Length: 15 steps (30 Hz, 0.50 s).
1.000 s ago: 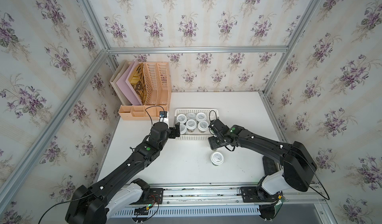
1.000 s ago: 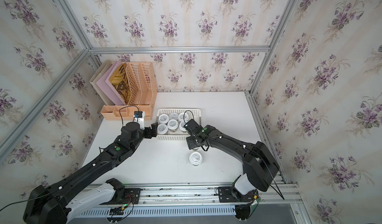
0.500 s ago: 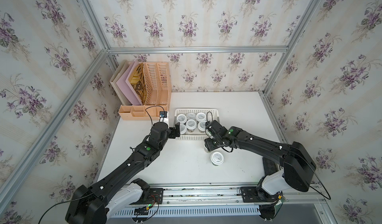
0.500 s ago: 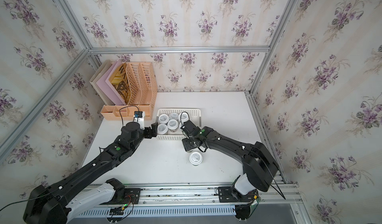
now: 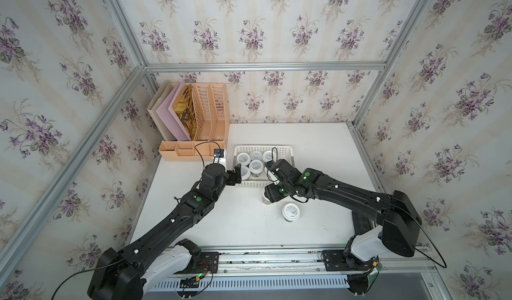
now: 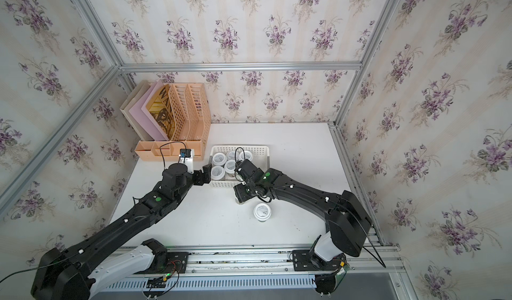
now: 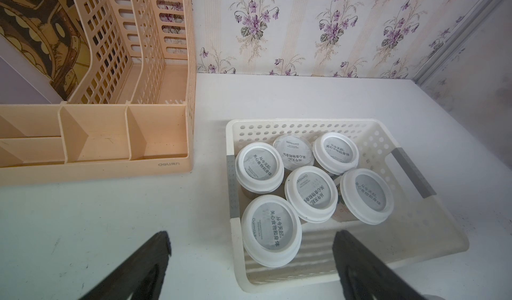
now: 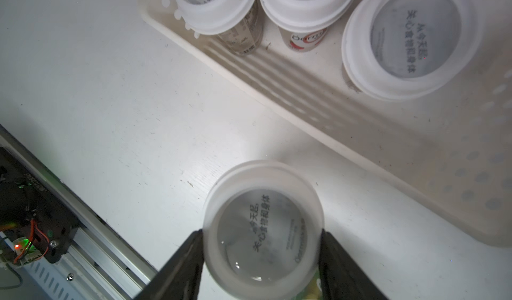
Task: Put the yogurt in the basket
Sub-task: Pick up the yogurt from the center of the board.
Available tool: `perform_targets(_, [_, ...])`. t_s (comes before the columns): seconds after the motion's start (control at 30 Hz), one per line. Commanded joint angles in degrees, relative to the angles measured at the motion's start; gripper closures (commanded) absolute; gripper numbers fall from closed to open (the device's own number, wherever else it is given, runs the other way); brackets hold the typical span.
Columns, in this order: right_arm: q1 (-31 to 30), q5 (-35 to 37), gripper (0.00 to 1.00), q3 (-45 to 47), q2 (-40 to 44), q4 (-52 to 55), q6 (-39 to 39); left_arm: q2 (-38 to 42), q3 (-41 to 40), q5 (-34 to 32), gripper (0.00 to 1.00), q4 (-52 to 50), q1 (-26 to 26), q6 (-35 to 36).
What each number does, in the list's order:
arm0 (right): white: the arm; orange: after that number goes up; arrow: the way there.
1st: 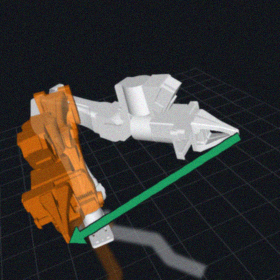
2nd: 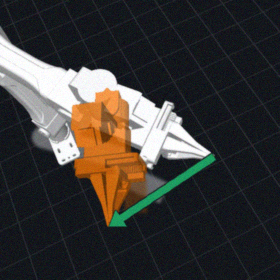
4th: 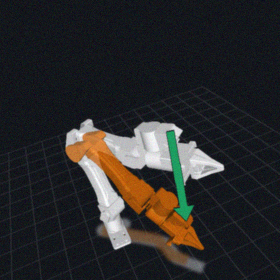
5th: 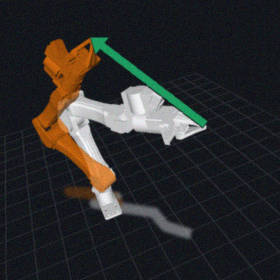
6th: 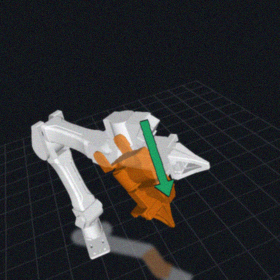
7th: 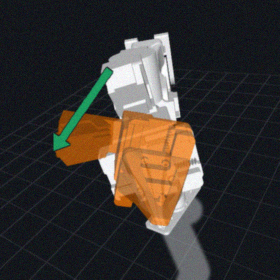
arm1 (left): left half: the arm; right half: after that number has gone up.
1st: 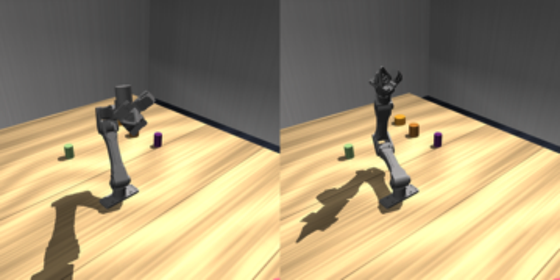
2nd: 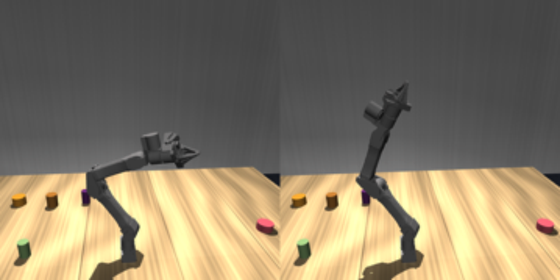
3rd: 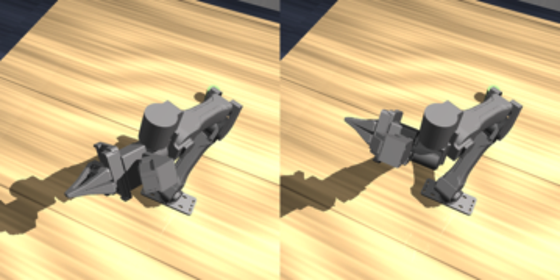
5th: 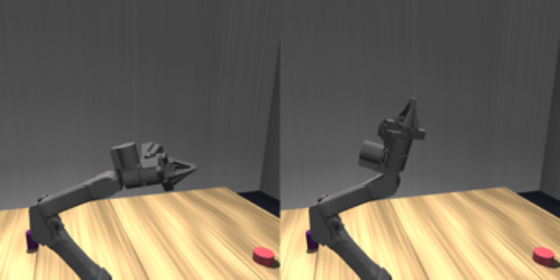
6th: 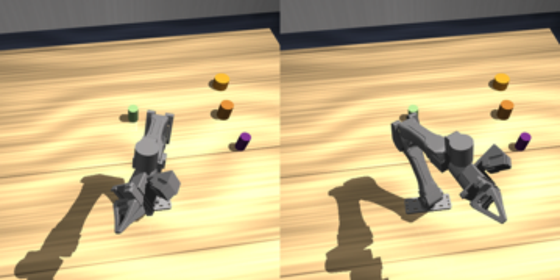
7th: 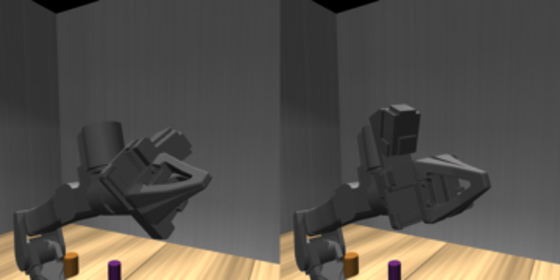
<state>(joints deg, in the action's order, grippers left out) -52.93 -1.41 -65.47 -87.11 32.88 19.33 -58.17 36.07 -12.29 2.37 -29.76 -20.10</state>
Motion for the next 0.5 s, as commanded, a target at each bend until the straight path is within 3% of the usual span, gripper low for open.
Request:
perform_targets(0.0, [-0.24, -1.46, 0.34, -1.0, 1.19, 0.08, -0.35, 0.25, 0.27, -0.84, 0.05, 1.24, -0.04, 0.1])
perform_targets(0.47, [-0.7, -4.84, 0.34, -3.29, 5.46, -0.24, -0.78, 0.59, -0.1, -1.55, 0.05, 1.0, 0.23, 0.39])
